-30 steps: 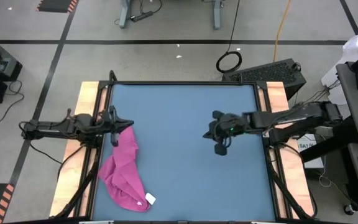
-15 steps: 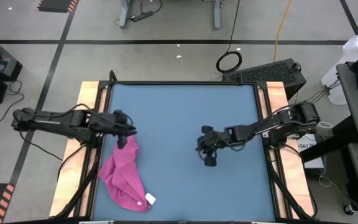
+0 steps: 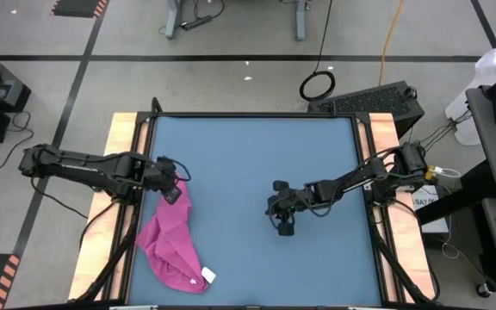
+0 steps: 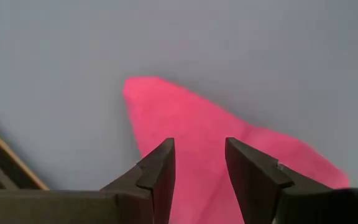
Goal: Roll towel into tight, uniform cylinder
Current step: Fold the pink towel
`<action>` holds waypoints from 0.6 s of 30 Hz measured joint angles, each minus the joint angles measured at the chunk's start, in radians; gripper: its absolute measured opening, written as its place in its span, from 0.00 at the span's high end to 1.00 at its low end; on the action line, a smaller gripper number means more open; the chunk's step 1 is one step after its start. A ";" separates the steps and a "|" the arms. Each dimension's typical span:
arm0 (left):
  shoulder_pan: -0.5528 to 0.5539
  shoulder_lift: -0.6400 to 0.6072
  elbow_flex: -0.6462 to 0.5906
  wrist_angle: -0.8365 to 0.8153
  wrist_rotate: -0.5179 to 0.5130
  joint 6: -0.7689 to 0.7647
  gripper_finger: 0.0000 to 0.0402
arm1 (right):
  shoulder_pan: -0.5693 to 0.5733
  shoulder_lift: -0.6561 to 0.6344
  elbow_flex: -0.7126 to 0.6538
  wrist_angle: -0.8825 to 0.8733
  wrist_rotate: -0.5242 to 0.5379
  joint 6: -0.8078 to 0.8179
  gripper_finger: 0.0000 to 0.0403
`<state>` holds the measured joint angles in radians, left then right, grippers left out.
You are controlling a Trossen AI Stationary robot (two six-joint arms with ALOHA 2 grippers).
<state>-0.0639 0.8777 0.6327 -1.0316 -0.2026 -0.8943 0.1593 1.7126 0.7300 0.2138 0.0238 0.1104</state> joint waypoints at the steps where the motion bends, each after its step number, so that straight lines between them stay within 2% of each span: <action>1: 0.000 0.010 0.000 -0.005 0.015 -0.017 0.64 | 0.000 0.000 0.000 0.000 0.000 0.000 1.00; 5: -0.030 0.042 0.000 -0.007 0.131 -0.067 0.64 | 0.000 0.000 0.000 0.000 0.000 0.001 1.00; 9: -0.099 0.065 0.000 -0.006 0.190 -0.081 0.64 | 0.000 0.000 0.000 0.000 0.000 0.001 1.00; 15: -0.213 0.085 0.000 -0.003 0.196 -0.096 0.64 | 0.001 0.000 0.000 0.000 0.000 0.016 1.00; 18: -0.270 0.108 0.000 0.005 0.142 -0.095 0.64 | 0.001 0.000 0.000 0.000 0.000 0.028 1.00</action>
<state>-0.3337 0.9853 0.6327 -1.0270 -0.0603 -0.9895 0.1600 1.7126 0.7300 0.2135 0.0238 0.1382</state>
